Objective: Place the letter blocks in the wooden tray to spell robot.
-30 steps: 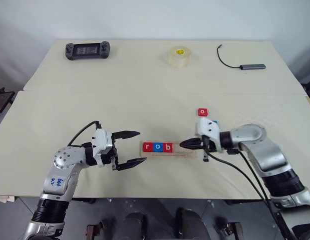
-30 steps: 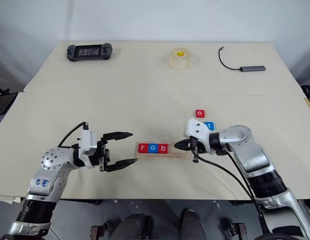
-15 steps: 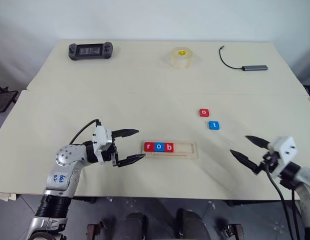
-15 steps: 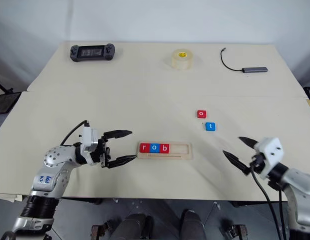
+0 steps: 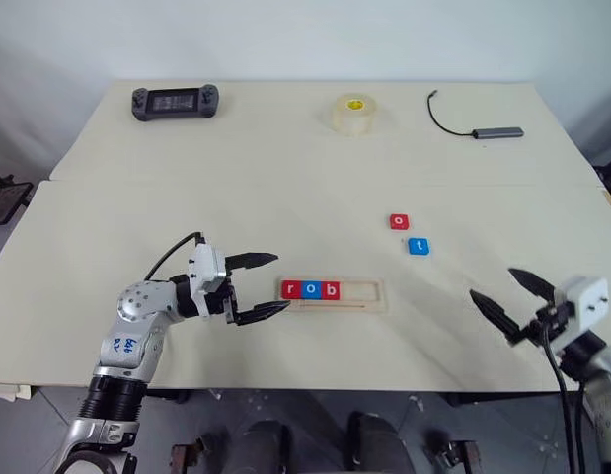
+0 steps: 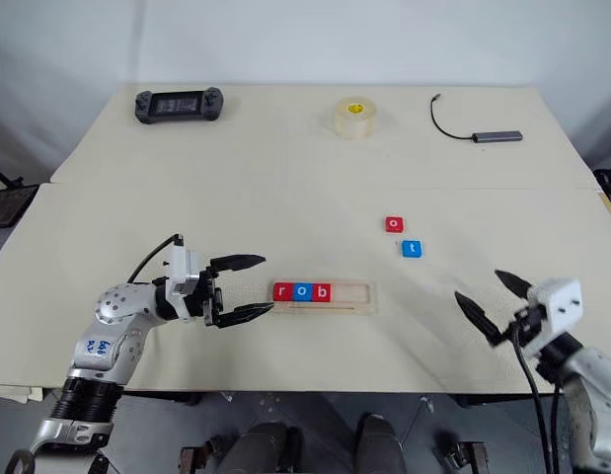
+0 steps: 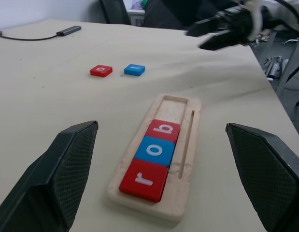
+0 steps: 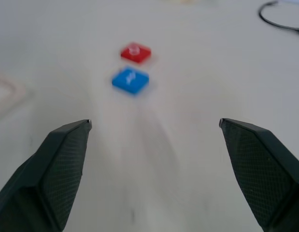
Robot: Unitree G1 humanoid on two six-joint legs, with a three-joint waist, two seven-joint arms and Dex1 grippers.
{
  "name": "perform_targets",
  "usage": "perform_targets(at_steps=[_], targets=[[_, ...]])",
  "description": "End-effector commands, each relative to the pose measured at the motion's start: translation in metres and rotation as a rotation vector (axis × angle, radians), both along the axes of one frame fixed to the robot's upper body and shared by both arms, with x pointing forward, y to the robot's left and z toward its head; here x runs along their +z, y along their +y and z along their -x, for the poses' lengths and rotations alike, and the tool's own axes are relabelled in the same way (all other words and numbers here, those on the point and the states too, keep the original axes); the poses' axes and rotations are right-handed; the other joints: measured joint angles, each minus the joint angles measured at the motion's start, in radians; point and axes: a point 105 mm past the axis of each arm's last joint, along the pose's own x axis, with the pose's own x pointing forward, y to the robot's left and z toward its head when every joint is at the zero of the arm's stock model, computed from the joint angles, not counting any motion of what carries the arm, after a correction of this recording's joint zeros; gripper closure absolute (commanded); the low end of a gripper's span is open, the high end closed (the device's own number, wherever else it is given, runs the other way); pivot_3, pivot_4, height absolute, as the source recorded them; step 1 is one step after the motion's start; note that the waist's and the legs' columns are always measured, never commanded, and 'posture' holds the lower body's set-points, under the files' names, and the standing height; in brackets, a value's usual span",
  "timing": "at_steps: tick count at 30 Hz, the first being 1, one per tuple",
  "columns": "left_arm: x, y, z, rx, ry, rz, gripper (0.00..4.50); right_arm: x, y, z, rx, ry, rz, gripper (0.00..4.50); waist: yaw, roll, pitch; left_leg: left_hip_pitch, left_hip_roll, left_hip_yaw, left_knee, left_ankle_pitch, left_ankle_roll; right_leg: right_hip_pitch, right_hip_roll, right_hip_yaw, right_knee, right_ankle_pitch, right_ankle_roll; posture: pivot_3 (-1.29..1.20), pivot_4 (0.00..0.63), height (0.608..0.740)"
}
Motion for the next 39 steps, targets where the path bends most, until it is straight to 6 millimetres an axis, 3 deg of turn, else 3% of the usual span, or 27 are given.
perform_targets(at_steps=[1, 4, 6, 9, 24, 31, 39], targets=[[0.009, -0.002, 0.0, -0.008, -0.051, -0.001, 0.0, 0.025, 0.023, -0.019, 0.061, 0.023, -0.026, 0.05, 0.001, 0.0, 0.0, 0.0, 0.0, -0.001, 0.0, 0.0, 0.0, 0.0, 0.0, -0.001, 0.0, 0.0, 0.0, 0.0, 0.15, 0.74], [0.01, -0.005, 0.001, -0.006, -0.058, 0.009, 0.0, 0.028, 0.041, -0.047, 0.052, 0.094, -0.004, 0.05, 0.001, 0.0, 0.0, -0.001, 0.0, -0.003, 0.0, 0.0, -0.001, -0.001, 0.0, -0.002, 0.0, 0.0, -0.001, 0.0, 0.15, 0.74], [0.01, -0.007, 0.002, -0.006, -0.064, 0.014, 0.0, 0.02, 0.052, -0.067, 0.013, 0.187, 0.061, 0.05, 0.001, 0.0, 0.0, -0.002, 0.0, -0.003, 0.0, 0.0, -0.001, -0.001, 0.0, -0.003, 0.0, 0.0, -0.001, 0.0, 0.15, 0.74], [0.011, -0.009, 0.003, 0.001, -0.071, 0.019, 0.0, 0.019, 0.055, -0.081, -0.05, 0.233, 0.101, 0.05, 0.01, 0.0, 0.0, -0.003, -0.001, -0.004, 0.0, 0.0, 0.0, -0.001, 0.0, -0.003, -0.001, 0.0, -0.001, 0.0, 0.15, 0.74], [0.008, -0.007, 0.008, 0.032, -0.07, 0.025, 0.0, 0.021, 0.052, -0.084, -0.101, 0.309, 0.118, 0.05, 0.007, 0.0, 0.0, -0.005, -0.002, -0.004, -0.001, 0.0, 0.001, -0.002, -0.001, -0.004, -0.001, -0.001, -0.001, 0.0, 0.15, 0.74], [0.01, -0.009, 0.006, 0.031, -0.075, 0.028, 0.0, 0.029, 0.065, -0.104, -0.151, 0.327, 0.086, 0.05, 0.004, 0.0, 0.0, -0.004, -0.002, -0.004, 0.0, 0.0, 0.001, -0.002, -0.001, -0.003, -0.001, -0.001, -0.001, 0.0, 0.15, 0.74], [0.015, -0.009, 0.003, 0.034, -0.09, 0.028, 0.0, 0.013, 0.086, -0.13, -0.247, 0.426, 0.051, 0.05, -0.015, 0.0, 0.0, -0.004, -0.002, -0.004, -0.001, 0.0, 0.0, -0.003, -0.001, -0.004, 0.001, -0.001, -0.001, 0.0, 0.15, 0.74]])
